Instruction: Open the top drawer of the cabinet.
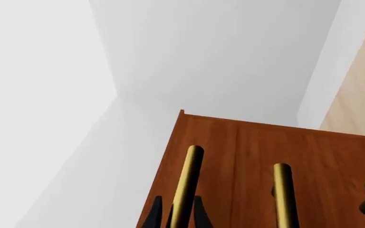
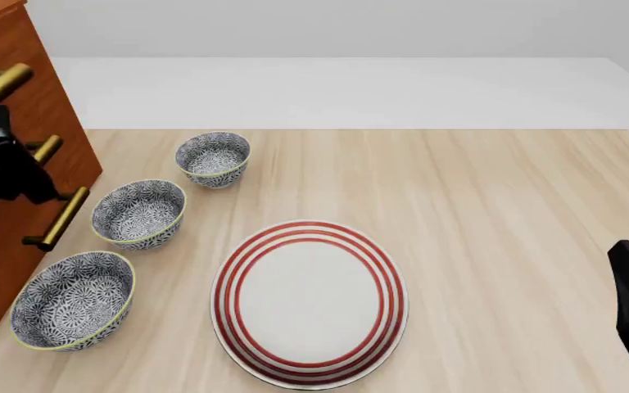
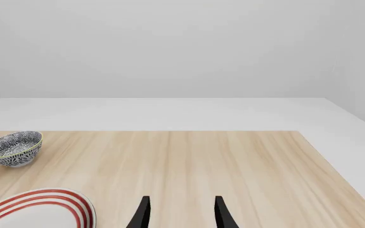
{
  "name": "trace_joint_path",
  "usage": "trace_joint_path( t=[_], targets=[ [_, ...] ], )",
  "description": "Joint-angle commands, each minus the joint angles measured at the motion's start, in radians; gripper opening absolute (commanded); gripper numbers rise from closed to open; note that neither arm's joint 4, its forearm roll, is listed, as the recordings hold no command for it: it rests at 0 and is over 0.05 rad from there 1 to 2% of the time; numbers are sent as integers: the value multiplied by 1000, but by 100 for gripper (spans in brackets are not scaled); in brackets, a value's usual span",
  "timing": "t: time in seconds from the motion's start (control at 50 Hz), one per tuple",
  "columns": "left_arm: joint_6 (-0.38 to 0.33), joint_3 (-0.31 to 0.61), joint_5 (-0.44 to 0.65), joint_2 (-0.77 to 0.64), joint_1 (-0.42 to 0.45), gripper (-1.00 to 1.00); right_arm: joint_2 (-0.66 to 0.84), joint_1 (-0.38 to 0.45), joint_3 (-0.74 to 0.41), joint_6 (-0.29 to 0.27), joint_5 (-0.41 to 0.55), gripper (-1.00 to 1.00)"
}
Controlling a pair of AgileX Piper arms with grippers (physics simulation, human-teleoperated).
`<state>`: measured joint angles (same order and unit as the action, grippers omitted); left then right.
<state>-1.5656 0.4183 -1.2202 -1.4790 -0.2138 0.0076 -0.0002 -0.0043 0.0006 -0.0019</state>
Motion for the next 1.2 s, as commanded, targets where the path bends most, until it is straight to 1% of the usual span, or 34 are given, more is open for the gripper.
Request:
trace_joint_path(
  t=[0.02,0.32,0.66,0.86,1.08,1.2],
  targets=[
    [-11,-85,0,-14,3,-100,0,0,0,0,0,100],
    [-28,-158,0,37,50,-100,0,0,0,0,0,100],
    [-18,-217,0,59,80,-100,0,0,0,0,0,100],
    [-11,-257,0,96,109,-100,0,0,0,0,0,100],
    [-8,-276,0,116,128,-100,0,0,0,0,0,100],
    [-8,-271,0,115,132,-100,0,0,0,0,0,100]
  ],
)
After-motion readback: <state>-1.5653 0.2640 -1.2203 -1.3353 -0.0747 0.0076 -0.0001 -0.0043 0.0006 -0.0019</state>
